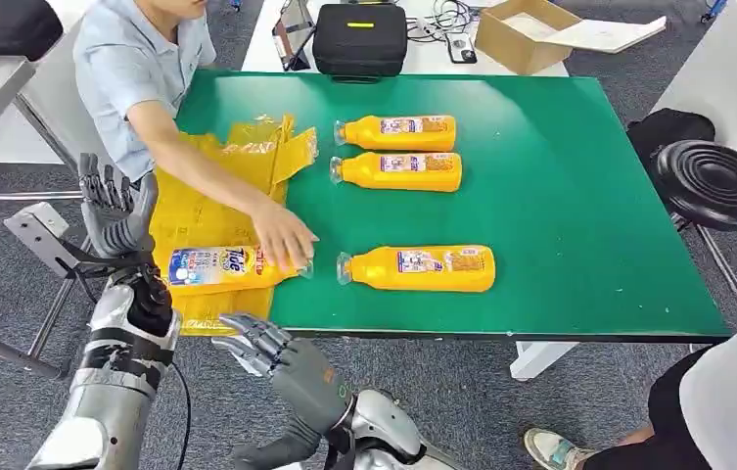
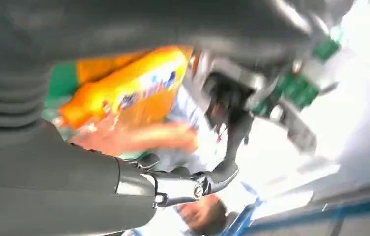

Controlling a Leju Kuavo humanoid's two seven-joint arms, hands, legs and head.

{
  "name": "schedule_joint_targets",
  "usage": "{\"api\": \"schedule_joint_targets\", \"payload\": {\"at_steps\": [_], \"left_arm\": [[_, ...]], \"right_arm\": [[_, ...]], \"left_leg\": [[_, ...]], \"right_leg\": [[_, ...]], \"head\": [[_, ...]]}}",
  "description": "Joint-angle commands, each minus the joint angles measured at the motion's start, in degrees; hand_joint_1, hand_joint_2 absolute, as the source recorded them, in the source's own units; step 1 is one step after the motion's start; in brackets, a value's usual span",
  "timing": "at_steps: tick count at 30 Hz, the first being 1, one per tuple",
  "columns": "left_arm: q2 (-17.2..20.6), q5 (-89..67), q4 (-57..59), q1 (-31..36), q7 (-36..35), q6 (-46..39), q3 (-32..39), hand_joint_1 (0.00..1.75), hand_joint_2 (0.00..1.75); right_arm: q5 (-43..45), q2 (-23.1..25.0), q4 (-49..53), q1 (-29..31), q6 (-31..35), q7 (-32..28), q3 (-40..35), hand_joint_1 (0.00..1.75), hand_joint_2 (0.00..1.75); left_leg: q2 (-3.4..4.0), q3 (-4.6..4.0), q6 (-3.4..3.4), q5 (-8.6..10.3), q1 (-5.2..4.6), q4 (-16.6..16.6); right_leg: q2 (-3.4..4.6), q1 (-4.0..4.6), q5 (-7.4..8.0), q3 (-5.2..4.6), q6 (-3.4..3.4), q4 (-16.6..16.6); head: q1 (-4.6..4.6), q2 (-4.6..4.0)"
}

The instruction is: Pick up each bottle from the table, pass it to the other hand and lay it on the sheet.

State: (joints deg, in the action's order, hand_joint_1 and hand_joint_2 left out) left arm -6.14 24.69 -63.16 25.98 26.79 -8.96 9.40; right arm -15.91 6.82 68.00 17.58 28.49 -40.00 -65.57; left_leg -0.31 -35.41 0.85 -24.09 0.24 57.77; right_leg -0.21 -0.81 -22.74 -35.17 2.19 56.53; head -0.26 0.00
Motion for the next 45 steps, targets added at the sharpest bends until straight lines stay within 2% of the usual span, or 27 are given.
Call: {"api": "schedule_joint_targets", "payload": {"at_steps": [1, 2, 3, 5, 14, 16, 18, 20, 21, 26, 30, 33, 38, 42, 45], "left_arm": [[0.56, 7.55, -19.86, -16.56, -4.7, 4.4, 0.32, 0.0, 1.75], [0.44, 7.94, -22.38, -18.96, -5.14, 5.36, -0.26, 0.0, 1.75], [0.35, 7.45, -25.36, -22.06, -5.23, 5.94, -1.17, 0.0, 1.75], [0.43, 6.07, -27.46, -24.82, -4.85, 6.57, -2.74, 0.0, 1.75], [0.61, 5.94, -26.65, -23.96, -4.73, 6.56, -2.99, 0.0, 1.75], [1.45, 3.11, -26.6, -24.38, -3.92, 6.61, -4.36, 0.0, 1.75], [1.73, -1.05, -26.78, -25.49, -2.19, 6.24, -6.31, 0.0, 1.75], [1.44, -2.63, -25.51, -25.71, -2.03, 6.82, -8.8, 0.0, 1.75], [1.39, -3.34, -25.05, -25.65, -1.75, 6.68, -9.39, 0.0, 1.75], [0.63, -4.73, -21.19, -23.9, -1.16, 7.08, -13.3, 0.0, 1.75], [-0.08, -5.92, -17.89, -20.94, -0.43, 7.33, -15.81, 0.0, 1.75], [-0.7, -6.05, -15.75, -18.75, -0.5, 7.65, -17.14, 0.0, 1.75], [-1.2, -7.53, -13.32, -16.35, -0.09, 6.87, -19.04, 0.0, 1.75], [-1.23, -7.85, -13.06, -15.96, 0.07, 6.73, -19.35, 0.0, 1.75], [-1.25, -8.06, -13.09, -15.19, 0.28, 6.56, -19.49, 0.0, 1.75]], "right_arm": [[-1.35, -1.19, 5.47, -12.72, 11.51, 0.0, 26.16, 0.0, 1.75], [-3.35, 0.25, 5.88, -14.43, 11.51, 0.0, 32.6, 0.0, 1.75], [-3.21, 0.56, 6.45, -15.24, 11.51, 0.0, 37.36, 0.0, 1.75], [-2.36, -0.85, 6.31, -14.84, 11.45, 0.0, 40.17, 0.0, 1.75], [-2.45, -0.66, 6.17, -14.82, 11.51, 0.0, 40.04, 0.0, 1.75], [-5.56, 0.83, 5.97, -15.38, 11.51, 0.0, 43.81, 0.0, 1.75], [-7.05, 0.33, 5.36, -14.62, 11.51, 0.0, 46.62, 0.0, 1.75], [-10.95, -0.01, 2.08, -12.24, 11.51, 0.0, 50.77, 0.0, 1.75], [-10.8, -0.28, 0.45, -11.27, 11.51, 0.0, 51.09, 0.0, 1.75], [-24.82, -1.44, -13.37, -1.49, 11.51, 2.92, 56.26, 0.0, 1.75], [-28.66, -2.39, -29.31, 8.69, 10.53, 6.46, 53.49, 0.0, 1.75], [-30.25, -2.16, -37.22, 13.67, 8.58, 9.64, 50.9, 0.0, 1.75], [-32.4, -1.8, -43.26, 17.06, 5.01, 12.35, 47.84, 0.0, 1.75], [-32.61, -1.76, -43.79, 17.23, 4.66, 12.57, 47.49, 0.0, 1.75], [-32.36, -1.6, -45.35, 17.59, 1.91, 13.66, 47.12, 0.0, 1.75]], "left_leg": [[0.15, 0.37, -0.02, -0.18, 0.02, -0.08], [0.15, 0.19, 0.0, -0.1, -0.03, -0.1], [0.23, 0.4, -0.01, -0.25, 0.0, -0.08], [0.16, 0.16, -0.05, -0.21, -0.03, -0.05], [-0.01, 0.05, -0.08, -0.18, -0.01, -0.04], [0.04, 0.2, -0.11, -0.24, 0.0, -0.03], [0.02, 0.28, -0.11, -0.26, 0.0, -0.05], [0.0, 0.1, -0.07, -0.15, -0.03, -0.07], [0.0, 0.29, -0.08, -0.23, 0.0, -0.07], [0.07, 0.36, -0.05, -0.19, -0.02, -0.11], [0.06, 0.27, -0.05, -0.12, -0.04, -0.09], [0.03, 0.25, 0.02, -0.05, -0.05, -0.08], [0.01, 0.27, 0.01, -0.06, -0.06, -0.05], [-0.01, 0.26, -0.01, -0.07, -0.05, -0.02], [-0.01, 0.26, -0.01, -0.07, -0.06, -0.02]], "right_leg": [[0.14, 0.03, -0.13, 0.33, -0.07, -0.09], [0.14, -0.03, -0.06, 0.14, -0.03, -0.09], [0.22, 0.01, -0.16, 0.36, -0.08, -0.11], [0.13, -0.02, -0.1, 0.11, -0.07, -0.08], [-0.03, 0.03, -0.13, 0.02, -0.13, -0.09], [0.02, 0.05, -0.18, 0.15, -0.17, -0.07], [-0.02, 0.05, -0.21, 0.22, -0.17, -0.08], [-0.05, 0.03, -0.12, 0.05, -0.1, -0.09], [-0.05, 0.06, -0.19, 0.25, -0.13, -0.12], [0.03, 0.0, -0.11, 0.35, -0.11, -0.19], [0.01, -0.03, -0.03, 0.25, -0.11, -0.17], [-0.01, -0.03, 0.0, 0.24, -0.1, -0.17], [-0.03, 0.0, -0.04, 0.26, -0.07, -0.11], [-0.04, 0.03, -0.07, 0.27, -0.06, -0.09], [-0.04, 0.02, -0.08, 0.27, -0.07, -0.07]], "head": [[0.02, 0.0], [0.0, 0.0], [0.0, 0.0], [0.02, 0.0], [0.02, 0.0], [-0.02, 0.0], [0.0, 0.0], [-0.02, 0.0], [0.0, 0.0], [0.0, 0.0], [0.0, 0.0], [0.0, 0.0], [0.0, 0.0], [0.0, 0.0], [0.0, 0.0]]}}
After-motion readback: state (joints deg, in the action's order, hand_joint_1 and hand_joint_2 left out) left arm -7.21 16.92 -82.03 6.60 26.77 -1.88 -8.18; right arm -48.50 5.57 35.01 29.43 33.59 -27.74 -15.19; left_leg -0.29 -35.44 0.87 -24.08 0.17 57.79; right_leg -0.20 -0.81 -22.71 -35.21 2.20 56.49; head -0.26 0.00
